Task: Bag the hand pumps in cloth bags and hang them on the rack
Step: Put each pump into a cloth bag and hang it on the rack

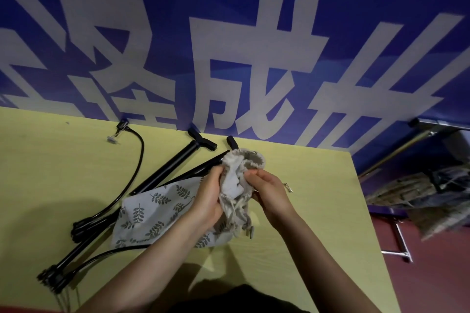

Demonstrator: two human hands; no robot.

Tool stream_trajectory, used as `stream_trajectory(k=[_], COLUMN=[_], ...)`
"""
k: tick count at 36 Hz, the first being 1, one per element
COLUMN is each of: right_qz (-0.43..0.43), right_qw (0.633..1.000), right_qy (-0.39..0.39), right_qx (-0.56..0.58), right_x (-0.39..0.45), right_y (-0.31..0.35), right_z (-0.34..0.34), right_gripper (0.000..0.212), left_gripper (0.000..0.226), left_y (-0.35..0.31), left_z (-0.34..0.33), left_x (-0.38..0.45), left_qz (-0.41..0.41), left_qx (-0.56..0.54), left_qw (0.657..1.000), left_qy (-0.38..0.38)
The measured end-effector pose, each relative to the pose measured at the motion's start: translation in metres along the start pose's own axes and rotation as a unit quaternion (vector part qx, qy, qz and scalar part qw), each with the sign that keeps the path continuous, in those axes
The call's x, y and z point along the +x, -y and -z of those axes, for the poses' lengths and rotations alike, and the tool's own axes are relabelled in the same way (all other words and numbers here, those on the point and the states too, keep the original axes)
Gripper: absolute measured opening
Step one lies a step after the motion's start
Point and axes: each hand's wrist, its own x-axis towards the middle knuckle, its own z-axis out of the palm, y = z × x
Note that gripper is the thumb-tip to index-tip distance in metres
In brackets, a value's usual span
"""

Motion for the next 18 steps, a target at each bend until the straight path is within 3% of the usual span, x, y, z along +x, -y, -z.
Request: stream_trajectory(k=[3,6,8,11,14,18], right_qz=[-0.049,-0.106,-0.121,-0.117,-0.141,-0.152], right_qw=[0.986,0.936,0.917,0.915,0.941,0.956], right_qy=[0.032,0.066,0.077,0.097,0.115,0.111], right_qx=[0.157,0.330,0.372,0.374,0.285,0.225], right_x=[0.006,0.006,0.004,0.000,-0.005,-0.008], right_y=[0.000,0.006,0.009,0.010,0.001,-0.014], right_z=[0.007,0.019,0.027,0.037,0.042,0.038], right_gripper=[0.028,0.034,0.035,0.042,0.051,0.036], left_gripper=[0.040,0.048,0.045,0.029,0.035,0.035], left_y=[-0.006,-0.012,-0.017,-0.027,-0.035,-0.034], left_z=[0.005,0.018,0.026,0.037,0.041,0.037], left_x=[-0.002,0.002,0.007,0.013,0.019,0.019], left_qz=[-0.012,-0.039,-0.029,-0.025,-0.002,0.036], left_qx=[0.038,0.114,0.113,0.012,-0.133,-0.228], left_qw=[0.996,0.991,0.992,0.999,0.991,0.973], left_qy=[0.078,0.056,0.047,0.024,0.016,0.025])
